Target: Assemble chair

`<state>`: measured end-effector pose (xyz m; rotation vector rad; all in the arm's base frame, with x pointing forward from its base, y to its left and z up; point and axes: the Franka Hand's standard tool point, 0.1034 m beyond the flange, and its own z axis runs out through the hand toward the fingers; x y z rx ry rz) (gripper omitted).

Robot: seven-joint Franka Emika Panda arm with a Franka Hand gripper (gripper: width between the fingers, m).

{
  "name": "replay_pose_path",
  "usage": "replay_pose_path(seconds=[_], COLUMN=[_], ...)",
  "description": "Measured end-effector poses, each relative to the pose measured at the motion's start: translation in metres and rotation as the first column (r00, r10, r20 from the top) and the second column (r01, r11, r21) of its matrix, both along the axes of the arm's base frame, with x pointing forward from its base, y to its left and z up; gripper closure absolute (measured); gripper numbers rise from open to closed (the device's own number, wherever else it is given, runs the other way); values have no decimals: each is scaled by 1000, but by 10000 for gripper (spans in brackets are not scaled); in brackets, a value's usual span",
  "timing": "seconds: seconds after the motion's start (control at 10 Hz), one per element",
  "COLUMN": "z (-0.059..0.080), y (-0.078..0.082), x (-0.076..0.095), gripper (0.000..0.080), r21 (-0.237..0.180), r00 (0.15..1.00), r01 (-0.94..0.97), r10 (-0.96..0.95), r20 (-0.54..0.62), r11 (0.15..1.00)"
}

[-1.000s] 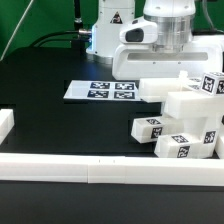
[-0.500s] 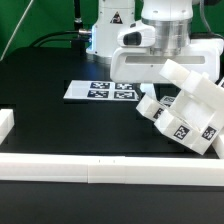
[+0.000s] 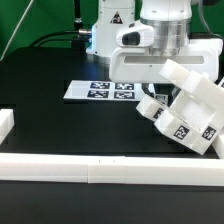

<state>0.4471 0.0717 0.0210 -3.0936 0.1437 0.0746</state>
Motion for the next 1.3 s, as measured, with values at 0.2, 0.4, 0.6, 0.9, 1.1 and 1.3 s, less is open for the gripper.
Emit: replay_pose_path(seconds=[0.2,0.4,0.6,0.9,1.1,1.3], z=[0,7,27,82,115,142], y=[-1,0,2,0,-3,-1], x=[0,0,4,8,10,30], gripper=[525,525,525,524,524,524], r21=[0,6,21,60,81,99], r00=[1000,1000,999,997,997,998], r01=[-6,-9,-6,11,32,34], r10=[6,9,7,-7,-26,-28], r20=[0,-15,-31,-75,-69,-59], r11=[1000,1000,1000,998,996,995])
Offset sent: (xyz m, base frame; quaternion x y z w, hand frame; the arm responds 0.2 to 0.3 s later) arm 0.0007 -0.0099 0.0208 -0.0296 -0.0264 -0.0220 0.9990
